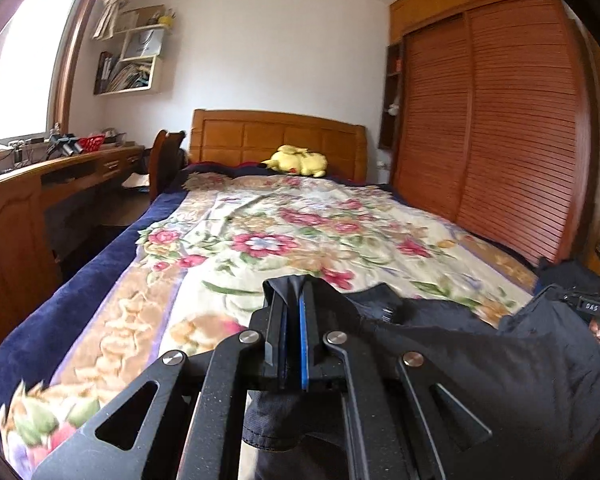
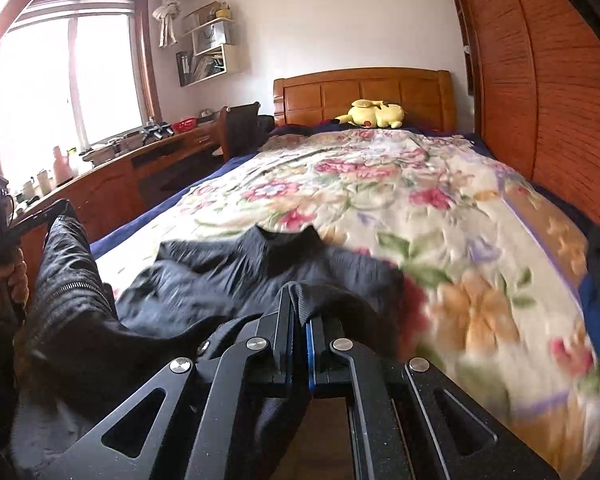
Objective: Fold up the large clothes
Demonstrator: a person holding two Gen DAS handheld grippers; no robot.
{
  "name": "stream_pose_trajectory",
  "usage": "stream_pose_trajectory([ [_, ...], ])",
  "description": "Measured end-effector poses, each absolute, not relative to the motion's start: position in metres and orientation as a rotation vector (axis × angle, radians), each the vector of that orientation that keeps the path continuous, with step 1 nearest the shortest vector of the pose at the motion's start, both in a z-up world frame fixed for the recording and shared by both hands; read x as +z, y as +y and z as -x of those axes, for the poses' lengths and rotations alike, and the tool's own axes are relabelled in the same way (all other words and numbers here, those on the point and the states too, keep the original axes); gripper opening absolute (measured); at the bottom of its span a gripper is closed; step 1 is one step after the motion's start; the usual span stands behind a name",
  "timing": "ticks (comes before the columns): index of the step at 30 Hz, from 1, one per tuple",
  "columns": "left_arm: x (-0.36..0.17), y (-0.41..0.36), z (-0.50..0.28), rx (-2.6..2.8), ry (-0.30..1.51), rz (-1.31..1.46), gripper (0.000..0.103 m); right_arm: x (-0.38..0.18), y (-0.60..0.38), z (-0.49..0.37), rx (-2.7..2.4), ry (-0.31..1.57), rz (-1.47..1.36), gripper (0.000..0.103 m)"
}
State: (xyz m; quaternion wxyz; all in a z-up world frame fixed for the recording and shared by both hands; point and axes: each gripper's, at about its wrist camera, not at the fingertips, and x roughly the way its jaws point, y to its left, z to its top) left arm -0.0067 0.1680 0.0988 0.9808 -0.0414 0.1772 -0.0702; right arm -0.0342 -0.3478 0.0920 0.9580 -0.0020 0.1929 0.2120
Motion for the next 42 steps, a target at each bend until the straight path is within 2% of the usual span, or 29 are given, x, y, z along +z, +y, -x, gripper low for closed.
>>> stream_pose_trajectory([
  [7, 0.066, 0.186, -0.086, -0.054, 0.456, 0.061, 0.005, 0.075, -0.308, -0.104, 0.354, 0.49, -0.008, 0.004],
  [12, 0.037, 0.186, -0.125, -0.029, 0.526, 0.026, 0.005, 0.057, -0.288, -0.172, 0.321, 0.546, 0.029, 0.004],
  [16, 0.022, 0.184, -0.135, -0.023, 0.55, 0.018, 0.005, 0.046, -0.271, -0.189, 0.295, 0.57, 0.105, 0.004],
  [21, 0.022, 0.183, -0.13, -0.018, 0.553, 0.037, 0.005, 0.045, -0.263, -0.167, 0.249, 0.54, 0.206, 0.004],
  [23, 0.026, 0.179, -0.123, -0.021, 0.541, 0.025, 0.005, 0.05, -0.265, -0.149, 0.24, 0.518, 0.229, 0.006],
  [24, 0.029, 0.178, -0.12, -0.021, 0.533, 0.021, 0.006, 0.053, -0.264, -0.143, 0.236, 0.507, 0.236, 0.01],
  [26, 0.033, 0.176, -0.111, -0.02, 0.522, 0.022, 0.014, 0.059, -0.26, -0.129, 0.208, 0.486, 0.267, 0.022],
  [27, 0.036, 0.174, -0.106, -0.021, 0.515, 0.022, 0.018, 0.061, -0.26, -0.122, 0.201, 0.473, 0.279, 0.037],
  [28, 0.038, 0.172, -0.099, -0.027, 0.503, 0.02, 0.028, 0.063, -0.259, -0.115, 0.2, 0.459, 0.281, 0.056],
  [29, 0.04, 0.17, -0.093, -0.041, 0.494, 0.019, 0.039, 0.064, -0.258, -0.107, 0.202, 0.446, 0.281, 0.064],
  [30, 0.041, 0.168, -0.09, -0.057, 0.49, 0.02, 0.042, 0.065, -0.257, -0.099, 0.205, 0.436, 0.282, 0.069],
  [31, 0.042, 0.167, -0.085, -0.07, 0.488, 0.024, 0.044, 0.063, -0.255, -0.093, 0.221, 0.437, 0.285, 0.069],
  [33, 0.041, 0.162, -0.074, -0.094, 0.489, 0.031, 0.054, 0.059, -0.246, -0.076, 0.269, 0.445, 0.3, 0.069],
  [35, 0.04, 0.158, -0.062, -0.122, 0.475, 0.046, 0.081, 0.054, -0.233, -0.058, 0.32, 0.446, 0.322, 0.069],
  [42, 0.033, 0.14, -0.035, -0.15, 0.475, 0.009, 0.083, 0.032, -0.188, -0.019, 0.49, 0.507, 0.329, 0.071],
])
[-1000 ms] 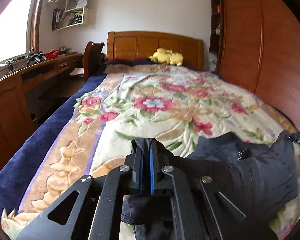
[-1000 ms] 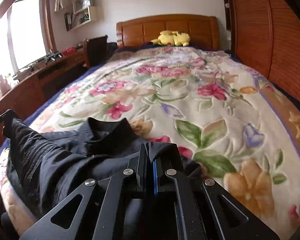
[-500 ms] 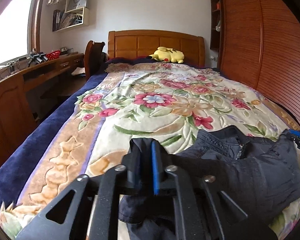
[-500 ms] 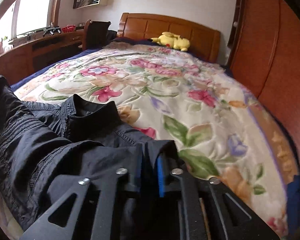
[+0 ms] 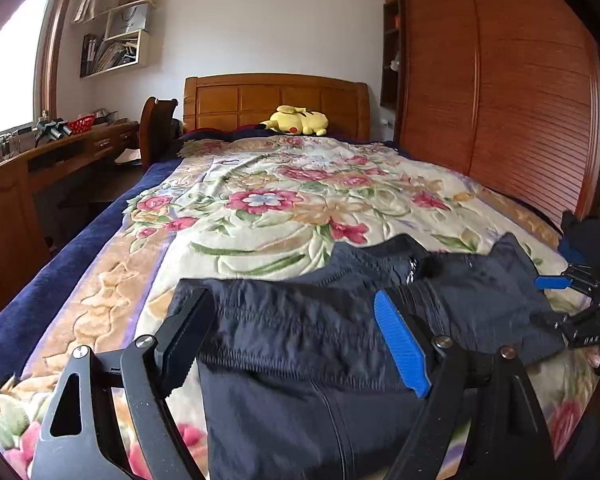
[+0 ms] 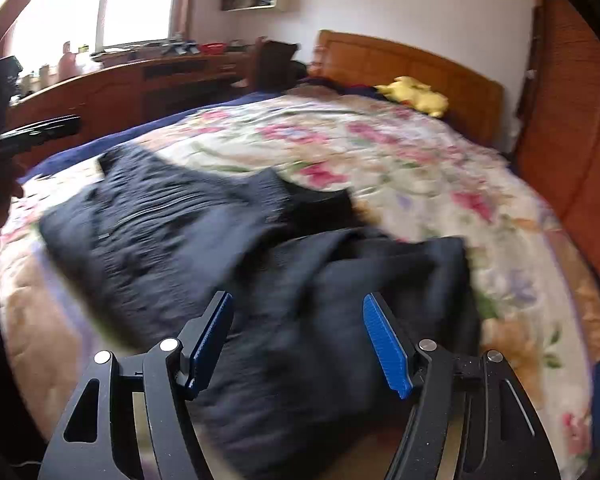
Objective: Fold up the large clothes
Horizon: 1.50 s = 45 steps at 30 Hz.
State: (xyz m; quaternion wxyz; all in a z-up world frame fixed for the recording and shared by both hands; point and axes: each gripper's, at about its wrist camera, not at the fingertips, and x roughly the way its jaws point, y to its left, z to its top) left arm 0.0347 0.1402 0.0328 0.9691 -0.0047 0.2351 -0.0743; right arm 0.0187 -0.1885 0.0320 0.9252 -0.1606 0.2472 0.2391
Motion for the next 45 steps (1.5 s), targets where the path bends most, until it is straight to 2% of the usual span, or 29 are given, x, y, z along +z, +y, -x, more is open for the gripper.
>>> stream_pose_trajectory([
  [13, 0.006, 0.157, -0.029, -0.153, 0.527, 0.051, 0.083, -0.008, -0.146, -0.008, 0.515, 0.586, 0.487, 0.086],
  [23, 0.001, 0.154, -0.032, -0.17, 0.543, 0.041, 0.083, -0.022, -0.132, -0.005, 0.435, 0.584, 0.709, 0.086],
  [25, 0.001, 0.153, -0.032, -0.171, 0.543, 0.037, 0.083, -0.018, -0.133, -0.008, 0.423, 0.595, 0.703, 0.07],
  [26, 0.001, 0.153, -0.032, -0.171, 0.543, 0.038, 0.083, -0.012, -0.135, -0.011, 0.434, 0.608, 0.682, 0.065],
  [29, 0.001, 0.154, -0.032, -0.173, 0.542, 0.038, 0.083, 0.008, -0.144, -0.017, 0.483, 0.624, 0.618, 0.03],
  [30, 0.001, 0.155, -0.032, -0.172, 0.542, 0.038, 0.083, 0.016, -0.148, -0.019, 0.479, 0.613, 0.601, 0.015],
  [34, 0.001, 0.158, -0.035, -0.169, 0.544, 0.046, 0.083, 0.048, -0.16, -0.032, 0.483, 0.558, 0.511, 0.008],
  [45, -0.001, 0.16, -0.043, -0.161, 0.548, 0.049, 0.083, 0.084, -0.148, -0.149, 0.339, 0.484, 0.493, 0.008],
])
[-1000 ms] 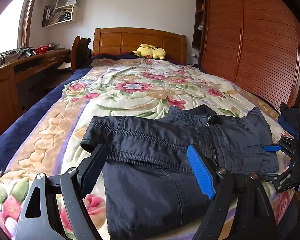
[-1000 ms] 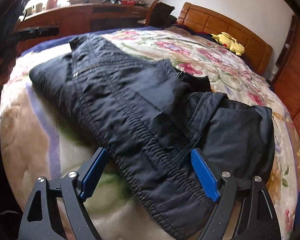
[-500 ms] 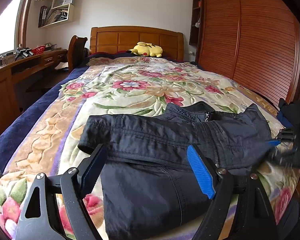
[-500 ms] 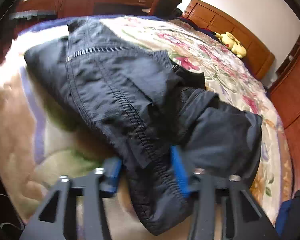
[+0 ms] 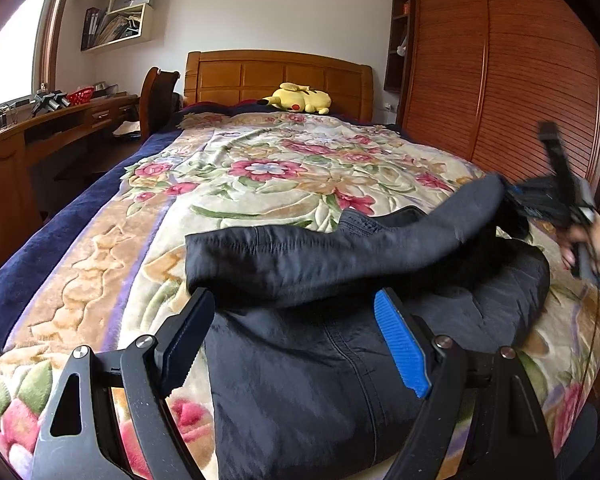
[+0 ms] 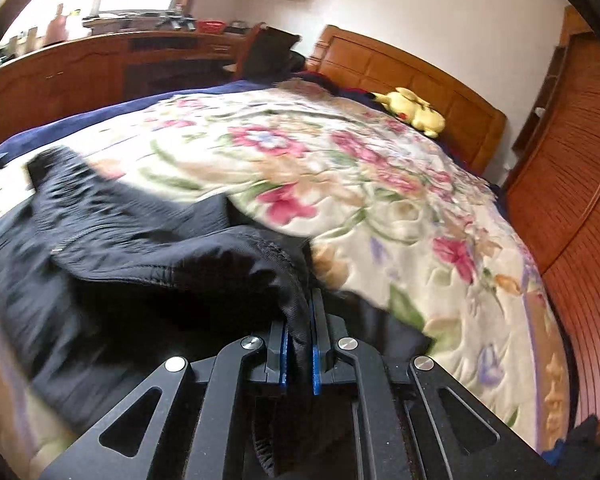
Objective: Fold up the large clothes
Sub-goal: 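Open the right gripper and lift it away from the folded jacket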
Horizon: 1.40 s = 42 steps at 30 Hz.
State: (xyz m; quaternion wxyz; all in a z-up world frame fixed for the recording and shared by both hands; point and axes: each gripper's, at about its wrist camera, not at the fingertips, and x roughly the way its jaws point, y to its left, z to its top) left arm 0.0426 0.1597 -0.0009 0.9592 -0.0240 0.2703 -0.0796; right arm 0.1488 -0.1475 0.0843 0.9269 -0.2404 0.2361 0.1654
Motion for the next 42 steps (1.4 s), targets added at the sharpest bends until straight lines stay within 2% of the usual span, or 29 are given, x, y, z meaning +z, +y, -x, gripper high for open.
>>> stream_pose_trajectory([
  [6, -0.006, 0.157, -0.049, -0.171, 0.565, 0.044, 0.083, 0.076, -0.141, -0.219, 0.295, 0.574, 0.444, 0.008],
  [15, -0.009, 0.149, -0.055, -0.185, 0.574, 0.04, 0.083, 0.083, -0.148, -0.277, 0.214, 0.625, 0.392, 0.008],
  [17, -0.009, 0.147, -0.055, -0.186, 0.577, 0.038, 0.083, 0.085, -0.148, -0.285, 0.182, 0.626, 0.378, 0.014],
  [18, -0.01, 0.146, -0.054, -0.186, 0.577, 0.036, 0.083, 0.085, -0.15, -0.286, 0.168, 0.626, 0.364, 0.024],
  [19, -0.01, 0.146, -0.054, -0.186, 0.577, 0.033, 0.083, 0.086, -0.151, -0.287, 0.17, 0.633, 0.342, 0.041],
  [21, -0.011, 0.146, -0.054, -0.182, 0.578, 0.027, 0.083, 0.087, -0.157, -0.287, 0.191, 0.652, 0.291, 0.062],
  [22, -0.012, 0.145, -0.054, -0.182, 0.579, 0.027, 0.083, 0.087, -0.16, -0.285, 0.197, 0.655, 0.281, 0.068],
  [27, -0.013, 0.14, -0.053, -0.191, 0.589, 0.023, 0.083, 0.091, -0.183, -0.266, 0.192, 0.631, 0.258, 0.075],
  [35, -0.015, 0.132, -0.052, -0.192, 0.602, 0.006, 0.083, 0.101, -0.217, -0.236, 0.11, 0.515, 0.156, 0.078],
  [42, -0.019, 0.131, -0.056, -0.182, 0.618, 0.003, 0.083, 0.06, -0.22, -0.249, 0.145, 0.726, 0.178, 0.078],
])
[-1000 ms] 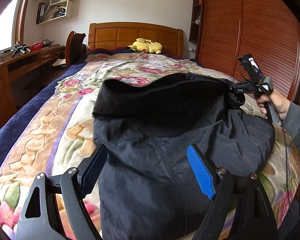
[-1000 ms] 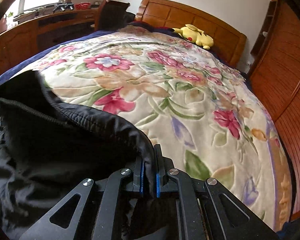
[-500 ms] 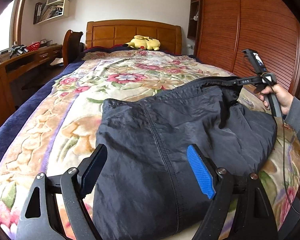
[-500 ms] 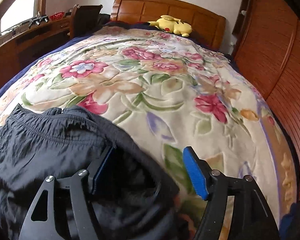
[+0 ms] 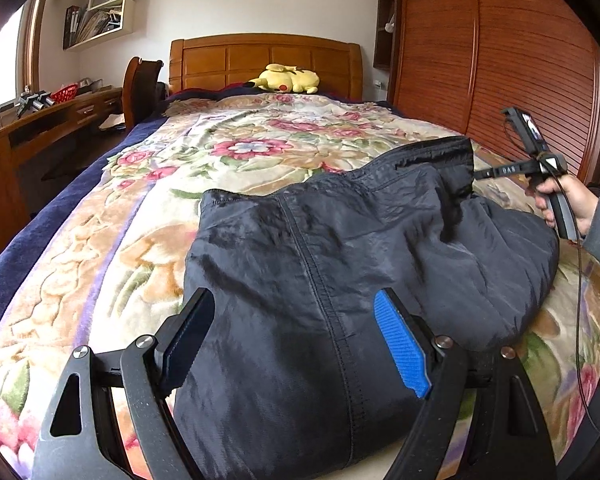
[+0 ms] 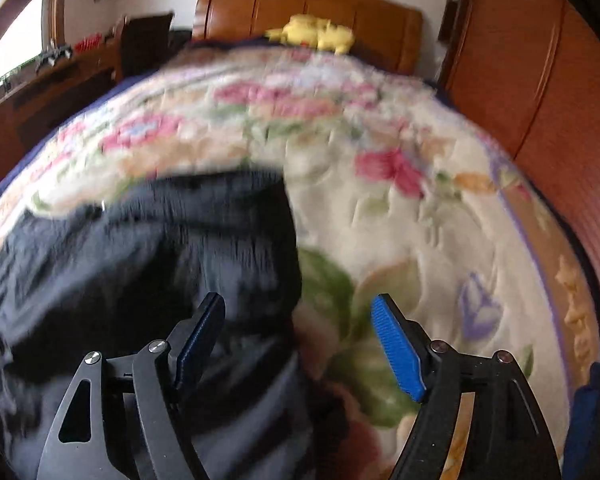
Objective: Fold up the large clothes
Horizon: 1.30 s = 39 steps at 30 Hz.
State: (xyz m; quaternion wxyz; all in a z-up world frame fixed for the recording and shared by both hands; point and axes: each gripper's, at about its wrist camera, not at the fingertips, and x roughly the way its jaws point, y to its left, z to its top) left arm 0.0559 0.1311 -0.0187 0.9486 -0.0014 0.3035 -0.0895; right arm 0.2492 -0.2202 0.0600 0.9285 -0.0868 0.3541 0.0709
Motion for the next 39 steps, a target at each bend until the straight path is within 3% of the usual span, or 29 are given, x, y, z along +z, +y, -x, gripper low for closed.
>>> stream_pose_trajectory([
  [4, -0.023, 0.134, -0.057, -0.176, 0.638, 0.008, 0.083, 0.037, -0.225, -0.258, 0.156, 0.795, 0.148, 0.078],
  [10, -0.026, 0.138, -0.057, -0.171, 0.647, 0.019, 0.083, 0.049, -0.209, -0.26, 0.203, 0.711, 0.183, 0.077],
  [12, -0.028, 0.136, -0.058, -0.168, 0.654, 0.014, 0.083, 0.054, -0.2, -0.266, 0.196, 0.685, 0.202, 0.072],
  [15, -0.029, 0.134, -0.059, -0.167, 0.659, 0.001, 0.083, 0.06, -0.19, -0.278, 0.15, 0.633, 0.242, 0.055],
  [21, -0.034, 0.136, -0.062, -0.166, 0.681, 0.003, 0.083, 0.021, -0.194, -0.331, -0.105, 0.79, 0.31, 0.044],
  [27, -0.035, 0.138, -0.062, -0.172, 0.686, 0.013, 0.083, 0.017, -0.223, -0.317, -0.085, 0.791, 0.25, 0.044],
  [33, -0.033, 0.14, -0.06, -0.163, 0.68, 0.015, 0.083, 0.047, -0.24, -0.237, 0.075, 0.676, 0.2, 0.056],
  [39, -0.034, 0.145, -0.056, -0.145, 0.68, 0.013, 0.083, 0.037, -0.232, -0.163, 0.212, 0.631, 0.225, 0.057],
])
